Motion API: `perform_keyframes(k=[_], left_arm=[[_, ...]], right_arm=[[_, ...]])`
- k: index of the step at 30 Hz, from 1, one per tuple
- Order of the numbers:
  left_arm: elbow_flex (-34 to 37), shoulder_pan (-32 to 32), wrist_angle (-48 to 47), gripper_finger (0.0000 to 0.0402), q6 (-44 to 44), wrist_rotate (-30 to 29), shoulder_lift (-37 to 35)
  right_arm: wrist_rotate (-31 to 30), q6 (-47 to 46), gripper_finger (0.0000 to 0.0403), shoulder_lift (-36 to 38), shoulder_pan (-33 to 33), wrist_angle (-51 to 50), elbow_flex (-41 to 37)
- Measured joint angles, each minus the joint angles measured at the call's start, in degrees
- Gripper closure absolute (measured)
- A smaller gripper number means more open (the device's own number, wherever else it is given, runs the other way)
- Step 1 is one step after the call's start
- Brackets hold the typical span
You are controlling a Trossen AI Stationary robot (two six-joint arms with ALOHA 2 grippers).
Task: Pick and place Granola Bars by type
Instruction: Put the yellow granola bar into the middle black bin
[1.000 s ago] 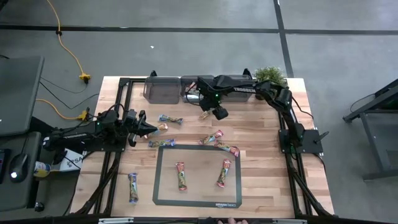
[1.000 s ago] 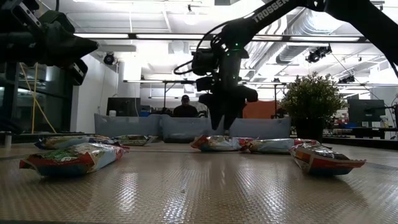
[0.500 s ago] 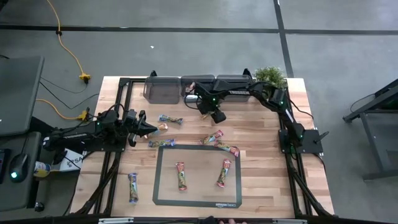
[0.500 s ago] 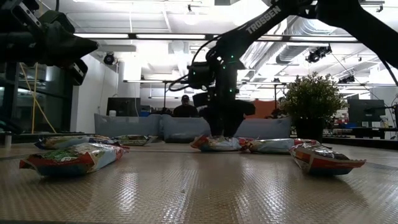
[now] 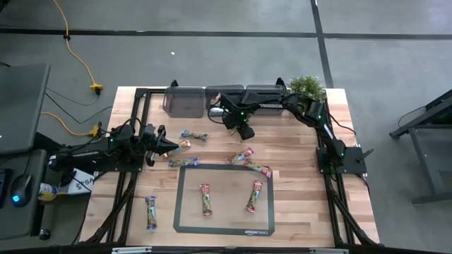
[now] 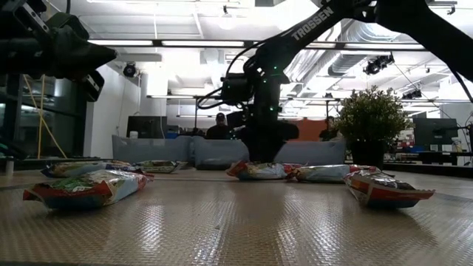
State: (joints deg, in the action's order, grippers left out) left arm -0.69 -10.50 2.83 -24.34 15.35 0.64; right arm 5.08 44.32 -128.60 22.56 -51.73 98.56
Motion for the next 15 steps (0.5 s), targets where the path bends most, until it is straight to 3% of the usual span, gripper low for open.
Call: perform_keyframes(k=[15], left_arm=[[0.0,0.02,0.0,0.0401,0.0,0.0,0.0]], right_arm=[[1.97,-5.04,0.0336,-0.04,-3.54,-0.76,0.0]])
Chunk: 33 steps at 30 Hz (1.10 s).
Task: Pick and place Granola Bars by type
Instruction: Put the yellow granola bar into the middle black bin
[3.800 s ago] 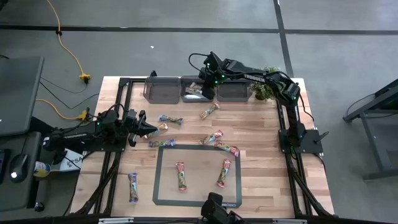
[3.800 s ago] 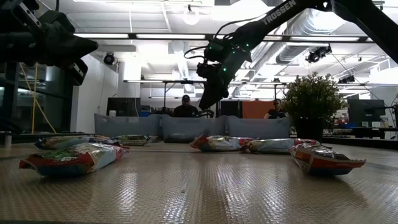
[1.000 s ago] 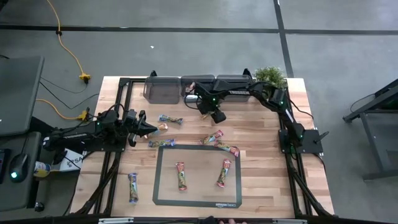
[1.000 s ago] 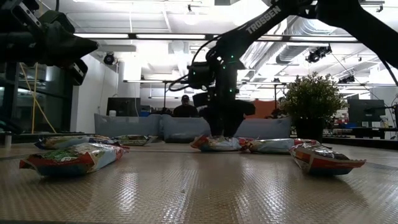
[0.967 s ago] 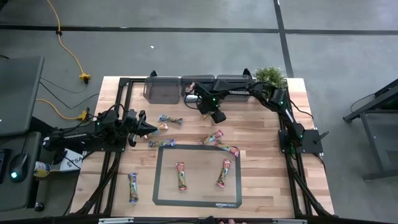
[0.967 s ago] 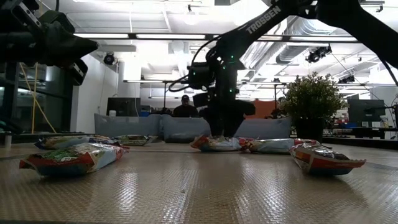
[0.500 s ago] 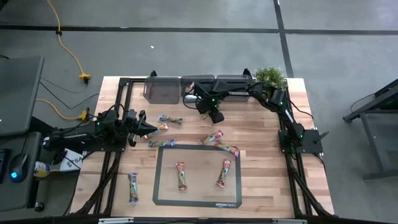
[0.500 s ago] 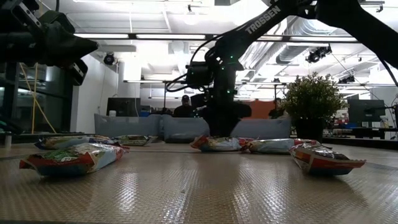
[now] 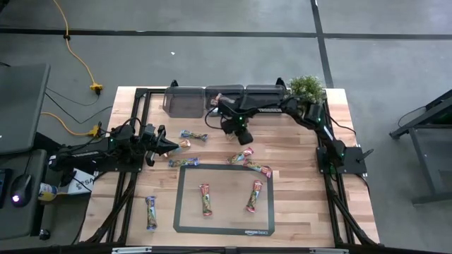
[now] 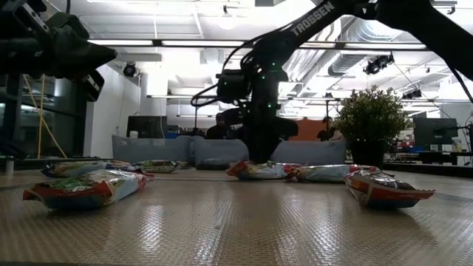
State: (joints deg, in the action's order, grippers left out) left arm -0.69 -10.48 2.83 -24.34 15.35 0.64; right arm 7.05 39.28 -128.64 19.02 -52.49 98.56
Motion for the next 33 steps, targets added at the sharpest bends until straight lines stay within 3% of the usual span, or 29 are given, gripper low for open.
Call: perform_keyframes(k=[7,16,33], left_arm=[[0.0,-0.02,0.0,0.0401,0.0,0.0,0.0],[0.0,0.0,0.0,0.0401,0.0,0.0,0.0],[0.0,0.0,0.0,0.0401,0.0,0.0,0.0]], right_arm=[[0.33,-2.54,0.036,0.0,-2.4,-0.01,0.0],[1.35,-5.4,0.0361,0.86,-4.67,1.0,-0.17],[11.2,-18.38,0.0369,13.14,-1.84,14.72,-0.11]])
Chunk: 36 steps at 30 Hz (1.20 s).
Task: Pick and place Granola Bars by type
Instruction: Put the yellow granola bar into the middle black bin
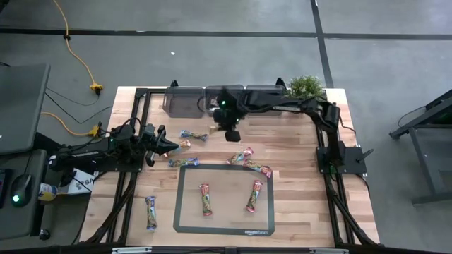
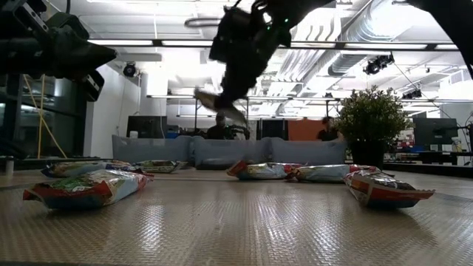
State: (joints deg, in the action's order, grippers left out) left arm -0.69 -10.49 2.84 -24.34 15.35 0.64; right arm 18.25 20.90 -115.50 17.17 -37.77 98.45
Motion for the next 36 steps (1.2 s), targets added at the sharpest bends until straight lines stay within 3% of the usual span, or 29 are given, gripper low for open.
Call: perform_keyframes(k=[9,19,29,36], left_arm=[[0.0,-0.01,0.02,0.0401,0.0,0.13,0.0],[0.0,-0.02,0.0,0.0401,0.0,0.11,0.0],[0.0,-0.01,0.0,0.0401,0.0,-0.04,0.0],[0.0,0.0,0.0,0.0401,0.0,-0.09,0.0]], right_arm=[[5.3,-6.1,0.037,6.03,2.06,11.86,0.02],[5.68,-12.98,0.0365,7.63,2.75,27.04,0.07],[-5.33,-14.37,0.0372,7.71,3.84,37.87,0.07],[-8.69,-18.54,0.0364,7.71,6.52,45.31,0.07]])
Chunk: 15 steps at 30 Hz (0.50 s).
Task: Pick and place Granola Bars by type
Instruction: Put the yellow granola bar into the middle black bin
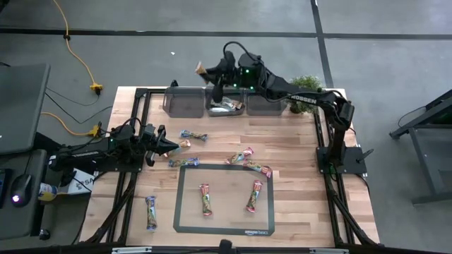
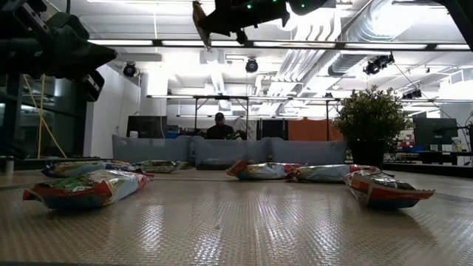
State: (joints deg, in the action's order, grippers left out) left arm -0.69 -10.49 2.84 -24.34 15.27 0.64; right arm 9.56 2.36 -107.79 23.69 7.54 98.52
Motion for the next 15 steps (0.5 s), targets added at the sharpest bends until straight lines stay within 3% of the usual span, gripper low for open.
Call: perform_keyframes(k=[5,15], left_arm=[[0.0,-0.01,-0.01,0.0401,0.0,0.0,0.0],[0.0,0.0,0.01,0.0401,0.0,0.02,0.0]], right_arm=[[-3.27,-0.02,0.0371,-0.24,2.21,0.38,0.0],[-0.98,-5.36,0.036,-8.67,7.9,-1.76,0.0]])
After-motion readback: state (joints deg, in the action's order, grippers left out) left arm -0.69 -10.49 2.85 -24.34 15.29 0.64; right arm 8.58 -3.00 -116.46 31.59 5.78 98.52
